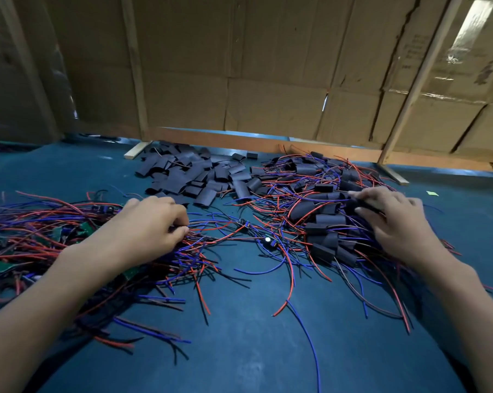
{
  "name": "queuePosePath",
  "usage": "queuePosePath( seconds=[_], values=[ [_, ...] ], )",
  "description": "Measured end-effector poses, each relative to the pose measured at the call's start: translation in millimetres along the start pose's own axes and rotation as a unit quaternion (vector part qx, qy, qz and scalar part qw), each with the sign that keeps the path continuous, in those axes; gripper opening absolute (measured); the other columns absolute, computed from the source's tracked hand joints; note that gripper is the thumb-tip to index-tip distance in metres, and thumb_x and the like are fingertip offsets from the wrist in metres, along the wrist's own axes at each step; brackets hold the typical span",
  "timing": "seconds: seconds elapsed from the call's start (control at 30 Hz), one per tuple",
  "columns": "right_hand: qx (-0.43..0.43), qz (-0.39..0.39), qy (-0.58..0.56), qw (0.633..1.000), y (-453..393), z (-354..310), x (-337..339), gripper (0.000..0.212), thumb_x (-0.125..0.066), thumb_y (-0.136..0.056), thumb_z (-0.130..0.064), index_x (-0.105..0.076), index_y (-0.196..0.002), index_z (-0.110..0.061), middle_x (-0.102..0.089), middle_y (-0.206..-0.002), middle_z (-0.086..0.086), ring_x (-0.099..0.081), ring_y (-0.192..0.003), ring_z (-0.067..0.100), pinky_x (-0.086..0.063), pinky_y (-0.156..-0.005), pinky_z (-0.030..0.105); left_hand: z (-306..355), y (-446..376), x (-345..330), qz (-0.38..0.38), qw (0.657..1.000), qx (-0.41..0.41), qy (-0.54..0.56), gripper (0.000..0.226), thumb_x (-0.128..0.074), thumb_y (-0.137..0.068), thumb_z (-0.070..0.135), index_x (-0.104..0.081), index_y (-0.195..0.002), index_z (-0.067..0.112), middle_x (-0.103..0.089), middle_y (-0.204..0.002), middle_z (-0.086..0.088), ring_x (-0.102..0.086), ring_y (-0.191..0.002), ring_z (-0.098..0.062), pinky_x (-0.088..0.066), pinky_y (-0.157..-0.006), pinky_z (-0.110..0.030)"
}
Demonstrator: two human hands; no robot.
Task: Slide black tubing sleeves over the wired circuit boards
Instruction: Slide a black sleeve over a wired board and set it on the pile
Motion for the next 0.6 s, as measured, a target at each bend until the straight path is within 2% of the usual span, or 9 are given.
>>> queuePosePath(
  seconds=[0.1, 0.17, 0.23, 0.33, 0.4, 0.43, 0.47, 0.53, 0.6],
  values=[
    [0.023, 0.019, 0.021, 0.999, -0.1, -9.8, 1.8, 0.02, -0.059, -0.096, -0.03, -0.055, -0.115, -0.034, -0.066, -0.126, -0.011, -0.05, -0.12, 0.02, -0.02, -0.092, 0.032, 6.9, 3.7, 7.6, 0.057, 0.997, -0.046, 0.022, 0.01, -0.058, -0.097, 0.042, -0.067, -0.099, 0.038, -0.057, -0.093, 0.017, -0.058, -0.098, -0.014, -0.033, -0.08, -0.034],
    [-0.006, -0.028, 0.021, 0.999, -2.9, -10.3, -4.0, 0.017, -0.055, -0.1, -0.032, -0.055, -0.116, -0.037, -0.062, -0.134, -0.012, -0.043, -0.127, 0.015, -0.017, -0.096, 0.032, 14.0, 6.8, 15.2, 0.101, 0.99, -0.081, 0.048, 0.009, -0.061, -0.097, 0.037, -0.069, -0.099, 0.033, -0.063, -0.092, 0.015, -0.061, -0.095, -0.017, -0.037, -0.08, -0.036],
    [-0.046, -0.059, 0.04, 0.996, -2.5, -7.7, -8.4, 0.02, -0.051, -0.103, -0.034, -0.057, -0.121, -0.037, -0.049, -0.151, -0.01, -0.035, -0.141, 0.018, -0.016, -0.103, 0.035, 24.9, 9.0, 22.0, 0.139, 0.982, -0.112, 0.065, 0.009, -0.062, -0.098, 0.031, -0.068, -0.101, 0.025, -0.067, -0.091, 0.012, -0.064, -0.091, -0.022, -0.039, -0.081, -0.038],
    [-0.012, 0.035, 0.037, 0.999, 5.4, -34.5, 12.1, 0.034, -0.053, -0.103, -0.037, -0.059, -0.136, -0.029, -0.038, -0.16, 0.001, -0.031, -0.147, 0.028, -0.016, -0.11, 0.039, 46.3, 12.8, 33.7, 0.204, 0.962, -0.172, 0.065, 0.015, -0.06, -0.101, 0.026, -0.069, -0.104, 0.014, -0.071, -0.092, 0.002, -0.065, -0.085, -0.027, -0.041, -0.078, -0.037],
    [0.058, 0.102, -0.049, 0.992, 13.1, -71.9, 31.5, 0.039, -0.055, -0.099, -0.038, -0.06, -0.135, -0.023, -0.051, -0.151, 0.001, -0.044, -0.139, 0.026, -0.025, -0.111, 0.045, 65.7, 18.4, 41.4, 0.245, 0.941, -0.23, 0.038, 0.023, -0.053, -0.103, 0.025, -0.07, -0.107, 0.009, -0.068, -0.093, -0.003, -0.061, -0.082, -0.028, -0.045, -0.074, -0.039],
    [0.103, 0.102, -0.116, 0.983, 17.5, -93.6, 36.3, 0.039, -0.058, -0.097, -0.038, -0.063, -0.132, -0.021, -0.06, -0.141, -0.002, -0.054, -0.13, 0.023, -0.036, -0.109, 0.047, 74.4, 21.0, 42.2, 0.253, 0.932, -0.254, 0.045, 0.026, -0.049, -0.104, 0.023, -0.069, -0.111, 0.008, -0.064, -0.092, -0.005, -0.058, -0.079, -0.028, -0.046, -0.069, -0.039],
    [0.137, 0.07, -0.195, 0.969, 22.4, -115.8, 35.4, 0.039, -0.062, -0.095, -0.038, -0.065, -0.129, -0.02, -0.067, -0.129, -0.005, -0.062, -0.119, 0.018, -0.046, -0.102, 0.044, 81.5, 23.0, 40.9, 0.249, 0.93, -0.265, 0.061, 0.025, -0.049, -0.104, 0.02, -0.068, -0.115, 0.009, -0.059, -0.091, -0.006, -0.054, -0.076, -0.026, -0.045, -0.065, -0.038],
    [0.151, -0.037, -0.319, 0.935, 34.6, -154.8, 20.7, 0.047, -0.073, -0.088, -0.04, -0.066, -0.129, -0.018, -0.074, -0.106, -0.009, -0.069, -0.095, 0.008, -0.054, -0.088, 0.028, 93.2, 26.5, 35.1, 0.23, 0.932, -0.27, 0.076, 0.026, -0.057, -0.098, 0.012, -0.063, -0.123, 0.017, -0.052, -0.093, -0.003, -0.047, -0.072, -0.02, -0.043, -0.057, -0.033],
    [0.153, -0.081, -0.342, 0.923, 44.4, -175.5, 4.3, 0.045, -0.078, -0.087, -0.034, -0.068, -0.127, -0.015, -0.073, -0.085, -0.008, -0.069, -0.075, 0.007, -0.055, -0.076, 0.022, 100.6, 30.8, 27.1, 0.211, 0.933, -0.28, 0.075, 0.022, -0.06, -0.099, 0.016, -0.061, -0.121, 0.018, -0.053, -0.095, -0.003, -0.049, -0.071, -0.02, -0.048, -0.053, -0.037]
  ],
)
Point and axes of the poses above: each hand's wrist, its own y-axis away from the middle knuckle, its own x-axis out of the back of the hand, z = x × y, the point moved 6 cm from there along -y, towards the middle knuckle
